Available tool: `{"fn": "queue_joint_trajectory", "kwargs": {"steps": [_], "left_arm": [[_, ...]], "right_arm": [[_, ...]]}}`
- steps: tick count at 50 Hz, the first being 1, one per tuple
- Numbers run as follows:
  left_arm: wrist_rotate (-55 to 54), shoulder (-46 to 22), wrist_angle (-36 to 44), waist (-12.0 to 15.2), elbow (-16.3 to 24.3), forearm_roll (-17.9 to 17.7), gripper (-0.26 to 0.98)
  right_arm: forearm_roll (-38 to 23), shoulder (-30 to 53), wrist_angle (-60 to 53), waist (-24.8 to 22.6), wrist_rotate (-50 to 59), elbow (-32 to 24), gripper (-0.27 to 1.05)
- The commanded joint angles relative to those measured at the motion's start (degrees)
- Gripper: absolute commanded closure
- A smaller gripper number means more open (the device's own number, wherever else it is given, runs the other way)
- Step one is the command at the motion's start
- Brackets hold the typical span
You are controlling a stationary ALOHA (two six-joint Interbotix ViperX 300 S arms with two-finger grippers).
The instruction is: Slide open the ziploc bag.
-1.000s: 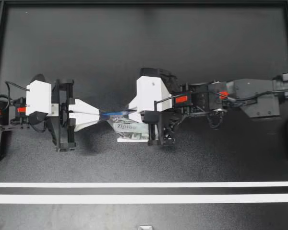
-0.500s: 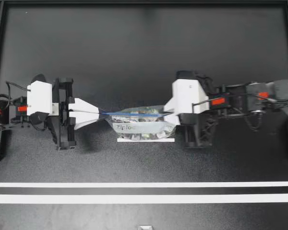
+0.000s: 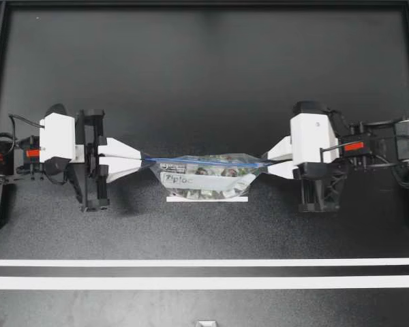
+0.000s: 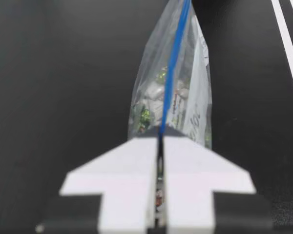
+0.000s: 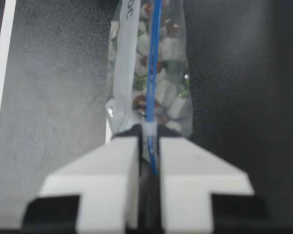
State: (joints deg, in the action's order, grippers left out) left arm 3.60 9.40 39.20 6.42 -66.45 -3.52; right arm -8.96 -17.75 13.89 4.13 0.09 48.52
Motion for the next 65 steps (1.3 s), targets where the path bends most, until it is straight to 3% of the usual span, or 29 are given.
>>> {"fn": "queue_joint_trajectory", "kwargs": {"steps": [1, 29, 36, 46, 51, 65], "left_arm": [[0.09, 0.44, 0.18, 0.35, 0.79, -0.09, 0.89], [0.09, 0.88, 0.18, 0.35, 0.97, -0.09, 0.85], [-0.26, 0.97, 0.18, 0.35, 0.79, -0.09, 0.71], [-0.7, 1.58, 0.18, 0.35, 1.23, -0.09, 0.35], [-0.7, 2.46, 0.18, 0.26, 1.32, 0.09, 0.34], [-0.7, 7.73, 0.18, -0.09, 1.23, 0.79, 0.35]], "right_arm": [[0.0, -2.29, -0.09, 0.18, 0.09, 0.26, 0.89], [0.0, -3.16, -3.25, 0.35, 0.0, 1.93, 0.85], [0.09, -2.99, -5.01, 0.35, 0.09, 2.29, 0.75], [0.35, -3.08, -6.86, 0.35, 0.09, 2.55, 0.49], [0.53, -3.08, -8.96, 0.35, 0.09, 2.72, 0.43], [1.05, -3.78, -22.94, 0.35, 0.09, 6.24, 0.42]]}}
